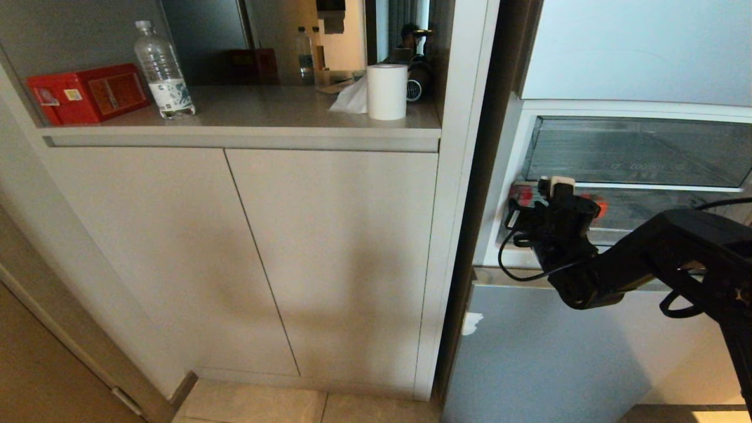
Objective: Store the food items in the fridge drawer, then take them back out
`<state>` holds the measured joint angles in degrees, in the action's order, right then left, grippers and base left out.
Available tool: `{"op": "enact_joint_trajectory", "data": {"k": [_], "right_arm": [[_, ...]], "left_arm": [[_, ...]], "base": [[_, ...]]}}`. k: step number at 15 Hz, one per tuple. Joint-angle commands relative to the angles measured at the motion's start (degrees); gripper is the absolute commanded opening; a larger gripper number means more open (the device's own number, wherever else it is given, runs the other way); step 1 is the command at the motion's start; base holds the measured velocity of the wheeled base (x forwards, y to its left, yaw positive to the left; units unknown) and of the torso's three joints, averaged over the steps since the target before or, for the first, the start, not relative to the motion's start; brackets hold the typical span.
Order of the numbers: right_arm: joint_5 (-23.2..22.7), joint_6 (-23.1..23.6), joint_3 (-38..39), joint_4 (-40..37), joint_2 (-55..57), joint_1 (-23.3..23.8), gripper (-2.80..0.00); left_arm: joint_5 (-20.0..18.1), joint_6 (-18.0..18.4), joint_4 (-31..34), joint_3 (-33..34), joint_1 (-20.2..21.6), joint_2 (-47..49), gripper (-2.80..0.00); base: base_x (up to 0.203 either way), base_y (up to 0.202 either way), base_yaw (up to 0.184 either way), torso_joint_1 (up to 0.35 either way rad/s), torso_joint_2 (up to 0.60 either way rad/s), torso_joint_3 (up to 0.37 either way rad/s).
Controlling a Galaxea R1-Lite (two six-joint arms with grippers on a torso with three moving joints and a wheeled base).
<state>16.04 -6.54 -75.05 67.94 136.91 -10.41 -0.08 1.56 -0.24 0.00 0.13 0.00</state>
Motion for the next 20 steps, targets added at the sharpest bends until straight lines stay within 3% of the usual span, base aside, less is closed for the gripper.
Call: {"op": "enact_joint_trajectory", "data": {"k": [1,11,17,20], "right_arm": [[0.13,-0.06,-0.01,0.35,0.02,-0.49,-2.80],[0.34,-0.17,2.95,3.55,-1.24,-1.81,-2.80],[-0.13,-0.31,19.11,11.69,-8.11,-1.83,-2.80],[-0.27,-0.63,30.84,15.77,-13.46,-2.27,-2.80]], "left_arm": [[-0.01,0.02,-0.02,0.09,-0.05,0.09,-2.80],[-0.01,0.02,-0.02,0.09,0.04,0.09,-2.80],[-0.01,0.02,-0.02,0.09,-0.04,0.09,-2.80],[-0.01,0.02,-0.02,0.09,0.04,0.09,-2.80]], "base": [[0.000,0.000,0.000,0.000,0.00,0.000],[0.000,0.000,0.000,0.000,0.00,0.000],[0.000,0.000,0.000,0.000,0.00,0.000],[0.000,0.000,0.000,0.000,0.00,0.000]]}}
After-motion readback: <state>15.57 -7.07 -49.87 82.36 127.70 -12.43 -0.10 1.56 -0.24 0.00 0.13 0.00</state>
